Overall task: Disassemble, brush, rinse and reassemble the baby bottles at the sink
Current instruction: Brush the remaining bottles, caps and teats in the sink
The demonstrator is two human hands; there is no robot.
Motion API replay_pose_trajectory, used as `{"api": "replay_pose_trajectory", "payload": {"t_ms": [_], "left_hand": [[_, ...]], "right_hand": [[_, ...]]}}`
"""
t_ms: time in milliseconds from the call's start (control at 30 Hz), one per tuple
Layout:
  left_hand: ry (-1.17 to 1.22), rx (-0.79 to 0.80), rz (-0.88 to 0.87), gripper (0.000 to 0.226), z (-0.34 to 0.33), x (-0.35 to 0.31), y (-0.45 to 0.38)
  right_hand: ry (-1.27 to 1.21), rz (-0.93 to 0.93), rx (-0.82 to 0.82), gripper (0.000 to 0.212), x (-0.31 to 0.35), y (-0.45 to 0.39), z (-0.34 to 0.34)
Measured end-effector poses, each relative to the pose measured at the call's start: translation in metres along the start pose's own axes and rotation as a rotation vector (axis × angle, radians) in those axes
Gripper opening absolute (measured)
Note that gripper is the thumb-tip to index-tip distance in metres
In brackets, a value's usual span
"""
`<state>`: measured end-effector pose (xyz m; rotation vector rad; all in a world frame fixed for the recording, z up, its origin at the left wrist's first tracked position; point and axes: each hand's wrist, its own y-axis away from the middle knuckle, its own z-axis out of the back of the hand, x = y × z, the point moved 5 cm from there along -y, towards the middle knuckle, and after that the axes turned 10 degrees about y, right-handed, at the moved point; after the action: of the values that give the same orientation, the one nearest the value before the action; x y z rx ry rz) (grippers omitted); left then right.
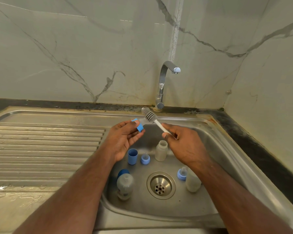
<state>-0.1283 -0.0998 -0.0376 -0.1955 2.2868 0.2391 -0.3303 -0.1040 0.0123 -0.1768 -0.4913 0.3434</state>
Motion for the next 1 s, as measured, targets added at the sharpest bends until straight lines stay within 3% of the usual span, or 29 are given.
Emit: {"api": "replay_pose_trajectory", "payload": {"t_ms": [333, 467, 633, 800, 1000], "left_hand": [[0.059, 0.015, 0.025, 0.032, -0.001, 0.001, 0.002], [0.059, 0.010, 0.015, 0.038, 0.002, 0.001, -0.001], [-0.093, 0.054, -0.021, 0.045, -0.001, 0.004, -0.003], [-0.138, 0.066, -0.067, 0.036, 0.000, 0.005, -0.006], [-0.288, 0.095, -0.056, 0.053, -0.001, 0.009, -0.008]], "right_hand": [[-0.027, 0.022, 0.019, 0.039, 0.000, 0.001, -0.002], [-0.014, -0.047, -0.047, 0.039, -0.012, -0.003, 0.008], [-0.055, -0.018, -0.035, 0.039, -0.009, 0.001, 0.002], [-0.024, 0.058, 0.071, 0.037, 0.003, 0.006, -0.008], [0.054, 0.007, 0.043, 0.038, -0.003, -0.002, -0.004]]}}
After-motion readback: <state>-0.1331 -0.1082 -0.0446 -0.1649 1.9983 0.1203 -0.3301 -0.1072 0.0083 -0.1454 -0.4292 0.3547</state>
